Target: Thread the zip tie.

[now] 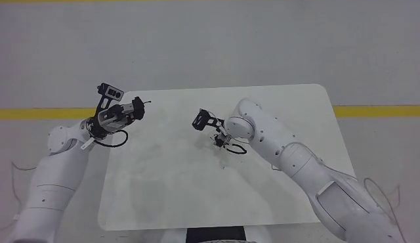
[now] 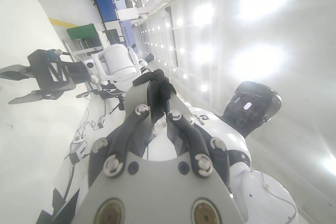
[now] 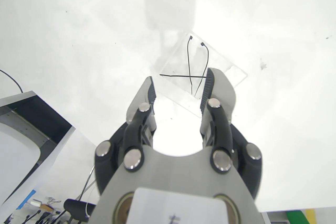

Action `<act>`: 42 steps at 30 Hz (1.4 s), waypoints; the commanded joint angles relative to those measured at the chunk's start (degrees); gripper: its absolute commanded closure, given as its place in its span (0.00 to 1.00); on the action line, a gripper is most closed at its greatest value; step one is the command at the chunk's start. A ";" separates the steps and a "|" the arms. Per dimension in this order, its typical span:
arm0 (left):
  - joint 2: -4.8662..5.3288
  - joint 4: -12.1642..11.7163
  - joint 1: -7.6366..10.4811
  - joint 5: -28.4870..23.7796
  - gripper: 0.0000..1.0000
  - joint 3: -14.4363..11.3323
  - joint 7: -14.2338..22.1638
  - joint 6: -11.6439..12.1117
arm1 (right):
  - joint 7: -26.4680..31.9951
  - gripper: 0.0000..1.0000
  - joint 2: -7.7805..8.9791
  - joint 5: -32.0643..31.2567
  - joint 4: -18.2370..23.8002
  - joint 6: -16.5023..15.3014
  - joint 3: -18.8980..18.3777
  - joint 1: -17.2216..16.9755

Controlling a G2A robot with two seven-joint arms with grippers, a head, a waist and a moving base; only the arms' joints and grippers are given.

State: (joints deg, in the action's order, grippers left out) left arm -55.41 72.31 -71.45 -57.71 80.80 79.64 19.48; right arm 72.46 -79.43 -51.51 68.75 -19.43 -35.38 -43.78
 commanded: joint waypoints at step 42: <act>0.00 0.00 0.00 0.00 1.00 0.00 0.00 0.00 | -7.06 1.00 -7.19 -3.90 -17.83 1.39 8.14 3.90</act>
State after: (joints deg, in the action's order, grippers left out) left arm -55.41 72.31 -71.45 -57.71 80.80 79.64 19.48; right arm 65.44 -86.51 -55.47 51.13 -17.98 -27.26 -39.94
